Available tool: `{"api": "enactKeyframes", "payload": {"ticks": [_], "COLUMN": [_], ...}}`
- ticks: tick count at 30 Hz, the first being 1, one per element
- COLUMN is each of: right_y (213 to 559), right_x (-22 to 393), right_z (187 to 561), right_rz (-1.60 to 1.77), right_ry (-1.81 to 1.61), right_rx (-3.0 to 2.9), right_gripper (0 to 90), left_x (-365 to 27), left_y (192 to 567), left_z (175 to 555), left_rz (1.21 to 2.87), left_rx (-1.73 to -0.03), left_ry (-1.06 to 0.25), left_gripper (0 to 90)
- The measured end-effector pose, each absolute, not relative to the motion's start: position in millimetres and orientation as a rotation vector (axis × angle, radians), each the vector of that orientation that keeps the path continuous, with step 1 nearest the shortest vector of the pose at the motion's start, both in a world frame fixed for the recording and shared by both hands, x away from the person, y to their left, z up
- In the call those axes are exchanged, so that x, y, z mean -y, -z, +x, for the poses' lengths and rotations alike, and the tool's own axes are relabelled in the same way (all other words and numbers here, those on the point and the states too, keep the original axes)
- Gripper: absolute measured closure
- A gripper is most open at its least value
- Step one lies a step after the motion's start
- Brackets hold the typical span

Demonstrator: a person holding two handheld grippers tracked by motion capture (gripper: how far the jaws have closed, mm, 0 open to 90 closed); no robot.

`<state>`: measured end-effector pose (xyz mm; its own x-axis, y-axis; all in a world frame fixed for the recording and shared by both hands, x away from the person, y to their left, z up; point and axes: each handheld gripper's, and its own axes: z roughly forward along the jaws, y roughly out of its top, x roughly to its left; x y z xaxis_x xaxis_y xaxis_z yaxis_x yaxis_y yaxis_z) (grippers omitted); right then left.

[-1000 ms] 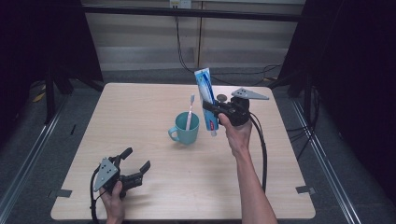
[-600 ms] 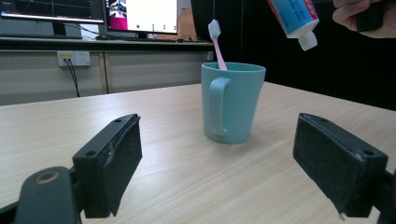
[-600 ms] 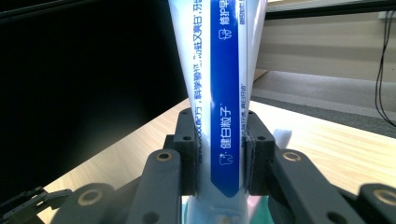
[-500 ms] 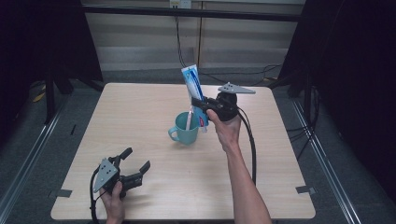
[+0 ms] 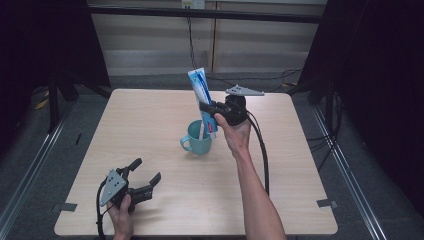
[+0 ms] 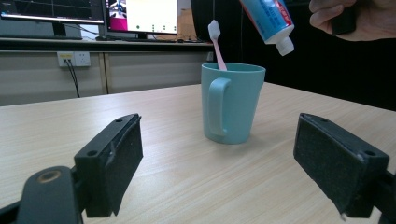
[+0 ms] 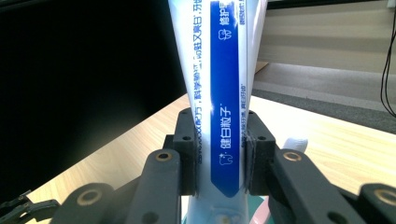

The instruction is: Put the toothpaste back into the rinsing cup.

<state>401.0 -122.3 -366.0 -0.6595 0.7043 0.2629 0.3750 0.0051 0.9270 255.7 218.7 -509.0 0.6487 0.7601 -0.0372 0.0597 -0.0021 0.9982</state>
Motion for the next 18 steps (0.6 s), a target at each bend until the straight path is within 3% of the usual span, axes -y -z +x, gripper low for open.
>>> {"api": "enactKeyframes", "payload": {"ticks": [18], "right_y": [380], "right_x": [106], "right_z": [421], "right_rz": [1.170], "right_ry": [-1.697], "right_rx": [-2.000], "right_gripper": [71.1], "left_x": [-219], "left_y": [509], "left_z": [256], "left_rz": [1.490], "left_rx": [-0.722], "left_ry": [-0.632], "left_gripper": [15.7]}}
